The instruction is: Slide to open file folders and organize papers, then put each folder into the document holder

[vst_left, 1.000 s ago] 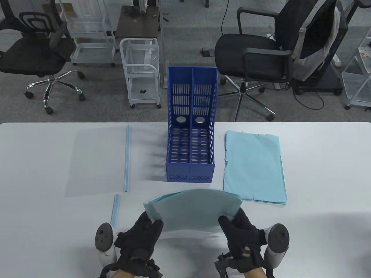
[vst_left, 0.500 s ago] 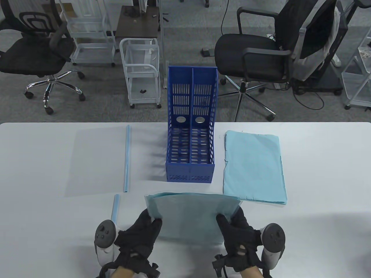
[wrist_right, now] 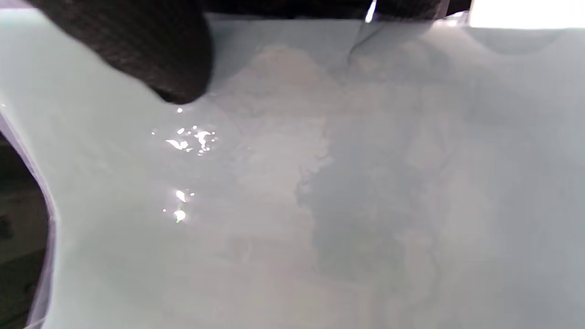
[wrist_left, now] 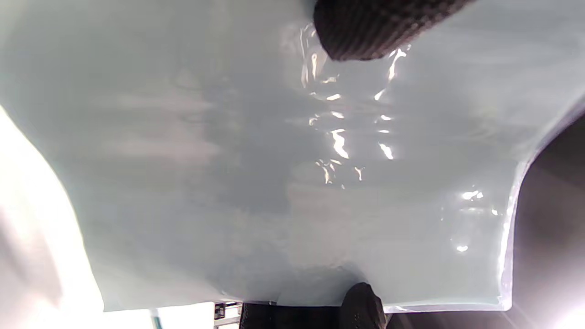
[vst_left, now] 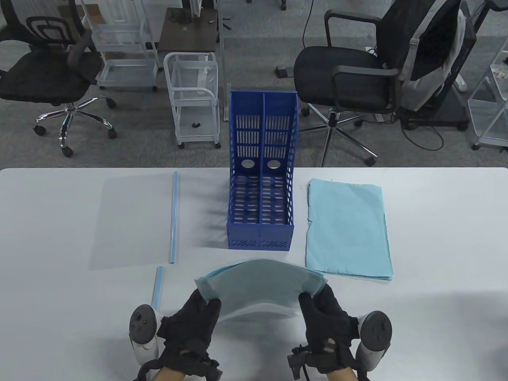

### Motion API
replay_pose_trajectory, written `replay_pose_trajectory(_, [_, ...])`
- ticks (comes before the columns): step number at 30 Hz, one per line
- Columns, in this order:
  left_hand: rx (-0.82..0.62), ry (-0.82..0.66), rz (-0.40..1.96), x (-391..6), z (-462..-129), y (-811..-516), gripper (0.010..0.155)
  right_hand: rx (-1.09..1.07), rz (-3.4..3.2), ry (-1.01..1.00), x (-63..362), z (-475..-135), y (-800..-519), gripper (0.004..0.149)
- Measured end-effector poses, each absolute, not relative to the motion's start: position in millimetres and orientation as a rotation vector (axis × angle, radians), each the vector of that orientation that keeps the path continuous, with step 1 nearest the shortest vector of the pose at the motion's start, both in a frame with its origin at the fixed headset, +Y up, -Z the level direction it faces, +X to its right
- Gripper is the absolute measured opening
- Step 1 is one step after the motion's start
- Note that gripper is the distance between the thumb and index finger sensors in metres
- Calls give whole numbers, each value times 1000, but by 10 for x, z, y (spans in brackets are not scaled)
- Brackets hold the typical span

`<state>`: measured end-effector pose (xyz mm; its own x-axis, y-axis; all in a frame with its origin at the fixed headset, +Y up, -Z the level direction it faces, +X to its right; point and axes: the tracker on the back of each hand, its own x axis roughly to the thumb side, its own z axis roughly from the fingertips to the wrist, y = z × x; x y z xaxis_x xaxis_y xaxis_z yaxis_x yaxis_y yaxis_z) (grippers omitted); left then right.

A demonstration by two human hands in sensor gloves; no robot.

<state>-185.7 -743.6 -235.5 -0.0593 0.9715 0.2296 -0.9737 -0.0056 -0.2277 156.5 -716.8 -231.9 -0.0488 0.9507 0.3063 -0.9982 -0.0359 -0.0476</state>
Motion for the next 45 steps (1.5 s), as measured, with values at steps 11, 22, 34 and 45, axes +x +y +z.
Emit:
replay_pose_trajectory(11, [-45,-237,1581,-1923,-2343,-7467,58,208,1618,-228,1540,-2355,-7224,54])
replay_pose_trajectory(22, [-167,-169,1499,-1944,-2431,-7633,58,61,1628,-56,1495,-2426,-7441,56])
replay_pose_trajectory(34, [-156,-79,1471,-2012,-2418,-7589,43,-8,1583,-49,1620,-2456,-7423,42])
replay_pose_trajectory(45, [-266,-99,1280,-2174,-2489,-7494,43,-182,2079,-238,1822,-2432,-7227,67])
